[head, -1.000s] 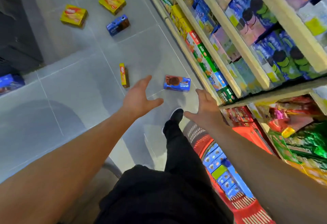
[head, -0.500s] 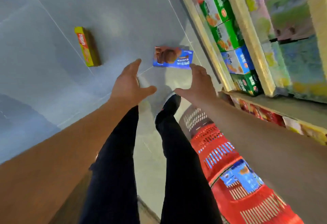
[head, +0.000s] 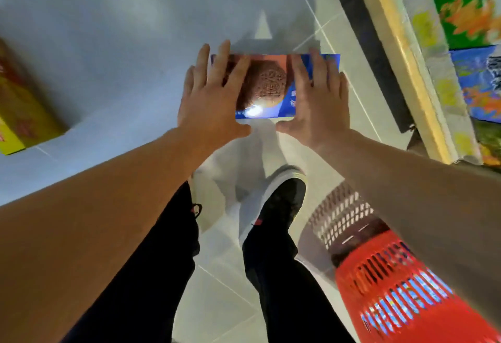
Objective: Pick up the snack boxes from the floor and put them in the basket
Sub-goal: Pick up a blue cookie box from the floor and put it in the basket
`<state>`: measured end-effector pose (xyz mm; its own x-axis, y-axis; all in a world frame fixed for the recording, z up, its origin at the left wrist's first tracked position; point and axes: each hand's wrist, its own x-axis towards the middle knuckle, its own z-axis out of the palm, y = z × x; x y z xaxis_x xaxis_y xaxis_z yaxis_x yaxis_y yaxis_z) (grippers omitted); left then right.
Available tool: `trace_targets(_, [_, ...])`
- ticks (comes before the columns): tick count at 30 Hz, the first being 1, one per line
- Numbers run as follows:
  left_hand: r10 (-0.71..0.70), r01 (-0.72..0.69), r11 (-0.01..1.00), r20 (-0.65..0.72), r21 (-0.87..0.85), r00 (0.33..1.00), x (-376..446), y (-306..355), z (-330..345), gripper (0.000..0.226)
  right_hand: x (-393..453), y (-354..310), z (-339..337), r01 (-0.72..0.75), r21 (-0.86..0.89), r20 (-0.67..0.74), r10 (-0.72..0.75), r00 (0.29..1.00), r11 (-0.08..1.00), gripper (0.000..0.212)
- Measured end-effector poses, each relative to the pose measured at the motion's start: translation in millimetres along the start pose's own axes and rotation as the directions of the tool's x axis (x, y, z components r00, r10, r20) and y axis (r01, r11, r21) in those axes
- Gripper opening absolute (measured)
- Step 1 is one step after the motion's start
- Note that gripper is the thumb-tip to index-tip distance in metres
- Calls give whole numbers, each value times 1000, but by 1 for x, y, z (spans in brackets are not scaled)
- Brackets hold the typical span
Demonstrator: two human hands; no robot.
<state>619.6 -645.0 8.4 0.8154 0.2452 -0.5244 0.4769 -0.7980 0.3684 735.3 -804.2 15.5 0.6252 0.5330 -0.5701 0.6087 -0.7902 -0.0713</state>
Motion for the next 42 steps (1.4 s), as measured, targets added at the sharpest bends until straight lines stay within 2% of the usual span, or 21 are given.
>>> trace_targets(3, [-32,33,999,-47,13,998,20,-2,23,121,22,13,18,43,-92,-128,-55,990,995,114])
trace_targets(6, [-50,39,995,-118,-93,992,24,-2,31,106,28,13,26,44,-80,-258,-63,964,996,96])
trace_targets(8, [-58,39,984,-103,-176,993,20,1,28,99,23,14,21,48,-41,-224,-56,973,998,91])
trace_targets(13, [-4,4,979,0,-204,1000,-15,16,-13,101,-12,15,-19,119,-32,-36,-120,992,992,103])
trace_targets(16, [7,4,976,49,-219,999,-57,32,-65,105,-59,10,-74,155,-24,-8,-155,988,988,106])
trace_targets(19, [-49,82,952,120,-295,992,-101,53,-132,108,-111,3,-138,203,34,-15,-203,979,979,107])
trace_targets(24, [-149,173,905,91,-389,985,-187,103,-273,114,-205,-12,-273,272,51,-138,-263,955,961,101])
trace_targets(28, [-204,231,869,109,-438,973,-258,143,-380,118,-285,-20,-381,253,-38,-257,-254,933,967,110])
trace_targets(30, [-193,231,863,128,-449,973,-287,158,-422,112,-319,-23,-414,236,-68,-293,-245,924,969,114])
trace_targets(33, [-125,196,847,172,-495,977,-332,178,-478,86,-367,-31,-449,246,-73,-403,-255,879,966,102])
trace_targets(35, [-59,164,828,207,-536,976,-360,186,-506,61,-397,-40,-466,234,-26,-485,-217,847,972,90])
trace_targets(36, [-29,137,826,202,-547,979,-373,191,-517,56,-413,-45,-473,215,18,-506,-176,844,976,88])
trace_targets(39, [-7,88,776,131,-625,991,-416,196,-530,67,-466,-60,-484,191,132,-517,-97,851,973,91])
trace_targets(42, [-35,52,752,39,-657,999,-448,189,-525,96,-503,-72,-483,145,245,-423,-29,906,958,96])
